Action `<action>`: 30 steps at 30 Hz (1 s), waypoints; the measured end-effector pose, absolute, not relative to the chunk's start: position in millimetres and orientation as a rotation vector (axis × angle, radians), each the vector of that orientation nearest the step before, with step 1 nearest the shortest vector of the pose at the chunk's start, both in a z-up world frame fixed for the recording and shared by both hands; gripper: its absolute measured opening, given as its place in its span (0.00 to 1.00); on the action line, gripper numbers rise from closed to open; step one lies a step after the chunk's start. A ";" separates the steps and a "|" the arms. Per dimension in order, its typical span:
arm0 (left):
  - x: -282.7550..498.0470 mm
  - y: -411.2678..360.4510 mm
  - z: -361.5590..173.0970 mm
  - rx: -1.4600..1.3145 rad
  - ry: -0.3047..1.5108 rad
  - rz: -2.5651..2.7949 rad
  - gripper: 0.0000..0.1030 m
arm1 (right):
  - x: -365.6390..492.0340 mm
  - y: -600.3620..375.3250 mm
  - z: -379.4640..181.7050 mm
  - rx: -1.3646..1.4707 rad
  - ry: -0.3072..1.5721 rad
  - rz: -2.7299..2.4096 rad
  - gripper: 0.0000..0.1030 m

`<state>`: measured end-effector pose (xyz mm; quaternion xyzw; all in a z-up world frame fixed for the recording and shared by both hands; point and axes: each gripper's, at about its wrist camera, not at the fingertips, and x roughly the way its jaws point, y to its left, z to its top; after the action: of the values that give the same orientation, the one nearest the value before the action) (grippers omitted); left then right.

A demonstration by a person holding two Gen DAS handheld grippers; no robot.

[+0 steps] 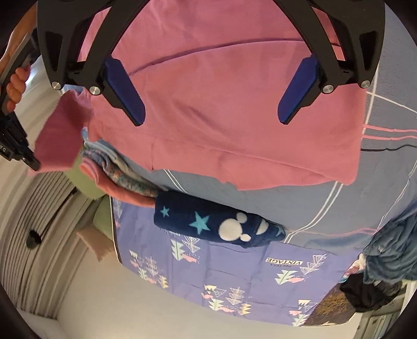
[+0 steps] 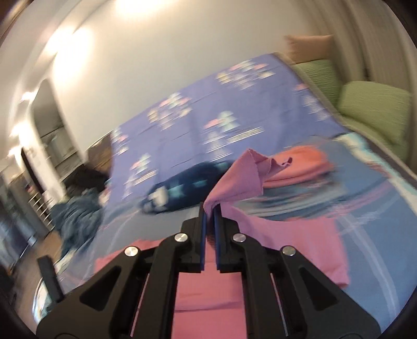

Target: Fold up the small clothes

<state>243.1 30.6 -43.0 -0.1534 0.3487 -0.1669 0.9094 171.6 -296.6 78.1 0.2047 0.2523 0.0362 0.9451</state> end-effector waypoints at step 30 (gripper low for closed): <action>267.7 62.0 -78.4 -0.538 0.945 -0.528 0.56 | 164.1 -78.6 -25.2 -0.172 0.813 0.582 0.30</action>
<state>267.7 62.0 -78.4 -0.2531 0.4442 -0.2482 0.8228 164.1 -78.6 -25.2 -0.0824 0.3894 0.2788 0.8740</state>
